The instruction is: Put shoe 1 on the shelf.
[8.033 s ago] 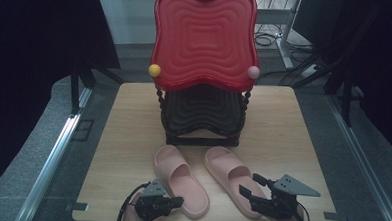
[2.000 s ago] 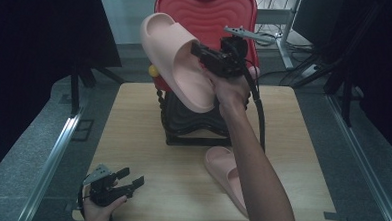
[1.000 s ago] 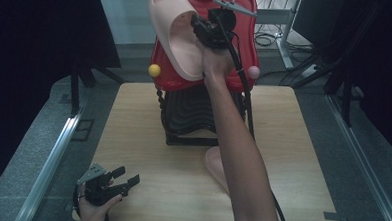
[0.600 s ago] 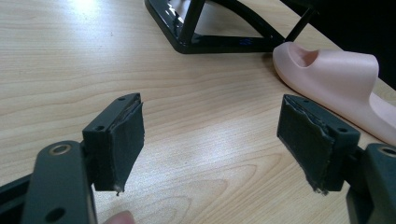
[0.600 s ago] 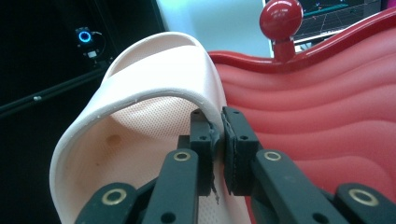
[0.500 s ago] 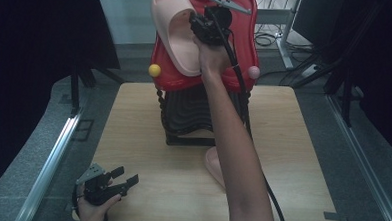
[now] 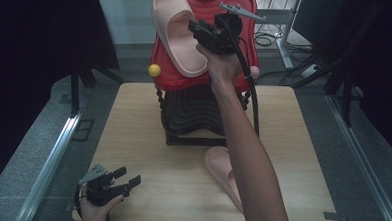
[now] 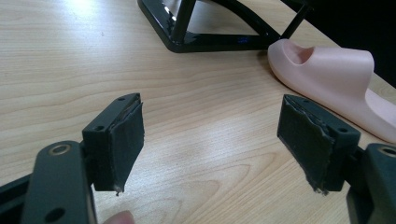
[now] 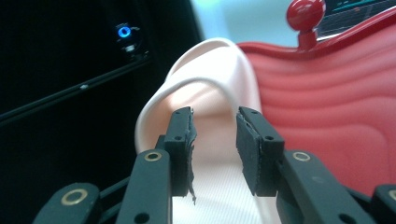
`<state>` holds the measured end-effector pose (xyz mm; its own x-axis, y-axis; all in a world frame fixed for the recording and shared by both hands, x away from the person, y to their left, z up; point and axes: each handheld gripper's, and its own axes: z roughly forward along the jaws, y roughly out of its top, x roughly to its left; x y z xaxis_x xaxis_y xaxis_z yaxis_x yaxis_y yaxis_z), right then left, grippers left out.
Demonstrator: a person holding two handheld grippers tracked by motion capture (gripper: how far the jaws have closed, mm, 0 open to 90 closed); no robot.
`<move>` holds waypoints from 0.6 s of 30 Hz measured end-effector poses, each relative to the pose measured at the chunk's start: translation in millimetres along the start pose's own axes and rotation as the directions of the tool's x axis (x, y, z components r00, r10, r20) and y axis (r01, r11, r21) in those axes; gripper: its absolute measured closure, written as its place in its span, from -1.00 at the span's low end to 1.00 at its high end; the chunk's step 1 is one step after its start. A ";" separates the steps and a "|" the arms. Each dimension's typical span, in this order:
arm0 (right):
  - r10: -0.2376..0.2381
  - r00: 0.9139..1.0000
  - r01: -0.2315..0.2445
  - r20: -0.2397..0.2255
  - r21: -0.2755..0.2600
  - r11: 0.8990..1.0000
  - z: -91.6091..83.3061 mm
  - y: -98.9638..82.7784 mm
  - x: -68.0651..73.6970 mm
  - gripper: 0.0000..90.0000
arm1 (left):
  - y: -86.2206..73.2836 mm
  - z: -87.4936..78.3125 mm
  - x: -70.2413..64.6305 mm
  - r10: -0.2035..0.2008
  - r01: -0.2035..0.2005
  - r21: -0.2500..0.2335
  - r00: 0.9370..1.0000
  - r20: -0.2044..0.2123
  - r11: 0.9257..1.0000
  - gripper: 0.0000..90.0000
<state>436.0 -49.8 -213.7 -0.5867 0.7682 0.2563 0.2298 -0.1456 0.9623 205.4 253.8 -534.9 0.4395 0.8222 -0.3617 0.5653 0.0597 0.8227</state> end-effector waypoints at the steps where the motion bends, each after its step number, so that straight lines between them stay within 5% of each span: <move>1: -0.002 1.000 0.002 -0.009 0.004 1.000 -4.4 -1.6 0.5 0.47 | 0.2 0.2 -0.7 0.001 -0.001 -0.001 1.000 -0.001 1.000 -0.49; 18: -0.030 0.989 0.039 -0.142 0.059 0.997 -85.5 -53.0 -7.2 0.47 | 0.1 6.5 -5.1 0.007 -0.007 0.013 1.000 -0.005 1.000 -0.49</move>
<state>361.7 -100.9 -258.7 -0.6977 0.6757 0.2379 0.2527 -0.0786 0.9643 207.7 246.0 -535.8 0.4401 0.8255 -0.3533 0.5708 0.0466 0.8198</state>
